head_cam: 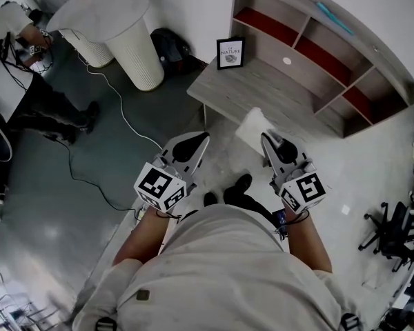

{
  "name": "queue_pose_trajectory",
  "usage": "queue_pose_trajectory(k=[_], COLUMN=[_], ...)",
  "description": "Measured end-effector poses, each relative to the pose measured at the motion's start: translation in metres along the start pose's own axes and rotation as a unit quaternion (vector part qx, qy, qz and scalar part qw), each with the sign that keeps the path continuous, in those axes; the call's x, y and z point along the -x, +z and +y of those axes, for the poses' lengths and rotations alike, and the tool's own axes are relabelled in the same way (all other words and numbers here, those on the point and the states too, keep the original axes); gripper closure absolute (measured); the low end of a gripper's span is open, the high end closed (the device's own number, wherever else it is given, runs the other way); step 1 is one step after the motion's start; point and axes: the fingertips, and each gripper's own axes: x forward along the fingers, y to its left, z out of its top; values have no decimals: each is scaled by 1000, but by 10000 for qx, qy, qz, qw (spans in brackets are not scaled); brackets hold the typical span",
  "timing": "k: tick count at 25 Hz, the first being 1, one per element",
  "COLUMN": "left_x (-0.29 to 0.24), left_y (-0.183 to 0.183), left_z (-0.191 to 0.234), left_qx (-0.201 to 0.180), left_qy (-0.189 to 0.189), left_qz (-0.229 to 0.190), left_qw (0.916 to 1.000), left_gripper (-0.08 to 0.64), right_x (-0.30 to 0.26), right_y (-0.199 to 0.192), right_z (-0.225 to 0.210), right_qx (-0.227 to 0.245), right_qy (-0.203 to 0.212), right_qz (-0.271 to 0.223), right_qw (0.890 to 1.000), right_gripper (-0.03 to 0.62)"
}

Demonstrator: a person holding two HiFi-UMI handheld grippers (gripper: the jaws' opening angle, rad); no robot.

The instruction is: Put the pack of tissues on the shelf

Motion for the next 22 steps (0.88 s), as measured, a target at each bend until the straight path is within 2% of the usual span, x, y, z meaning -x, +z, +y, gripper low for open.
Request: queue_pose_trajectory(k=[11, 22], left_x=[-41, -144], left_y=[0, 7], left_z=[31, 59], left_qx=[5, 7], left_qy=[127, 111], left_qz=[64, 99], left_qw=[9999, 9999], left_gripper=[544, 544], right_x=[-38, -70], right_y=[-5, -14], right_z=[-44, -136], right_qx=[-53, -97], right_qy=[130, 232], right_qz=[-37, -6], right_qw=[9999, 9997], right_gripper=[534, 534])
